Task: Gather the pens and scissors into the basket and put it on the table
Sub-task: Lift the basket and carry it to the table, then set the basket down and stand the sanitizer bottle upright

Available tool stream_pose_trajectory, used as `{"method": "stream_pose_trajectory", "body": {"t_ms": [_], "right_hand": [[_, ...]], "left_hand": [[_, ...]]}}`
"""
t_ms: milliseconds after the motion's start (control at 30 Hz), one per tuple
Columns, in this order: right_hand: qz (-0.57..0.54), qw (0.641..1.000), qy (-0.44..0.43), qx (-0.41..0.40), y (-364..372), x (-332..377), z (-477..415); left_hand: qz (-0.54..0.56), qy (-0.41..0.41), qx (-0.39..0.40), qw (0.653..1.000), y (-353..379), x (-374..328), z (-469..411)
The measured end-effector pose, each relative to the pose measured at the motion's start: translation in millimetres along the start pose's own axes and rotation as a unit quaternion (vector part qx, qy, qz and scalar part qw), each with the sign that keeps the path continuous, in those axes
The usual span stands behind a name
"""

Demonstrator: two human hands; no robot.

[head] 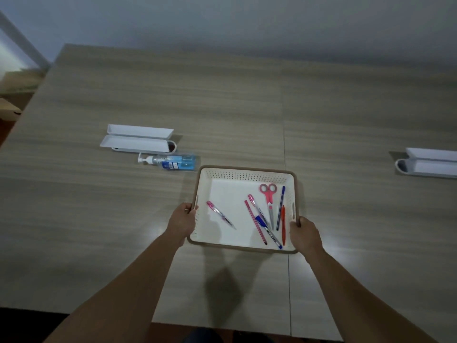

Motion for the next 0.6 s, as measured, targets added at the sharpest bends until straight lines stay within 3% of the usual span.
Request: {"method": "stream_pose_trajectory", "body": {"t_ms": [200,600], "right_hand": [[0.006,0.999,-0.033,0.025,-8.9,10.9,-29.7],[0.018,0.998,-0.062,0.027,-27.8,43.4,-64.1]], "left_hand": [[-0.027,0.052,-0.024,0.998,2.6,-21.6,-7.6],[0.013,0.072,-0.024,0.997,3.7,-40.5,-26.1]]}}
Point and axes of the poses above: each hand's wrist, its own z-axis away from the middle knuckle, its own y-axis out of the palm, x = y × z, the point moved 2 cm from there along -z, towards the middle knuckle, and after that the axes turned 12 degrees about z, right-handed, at the moved point
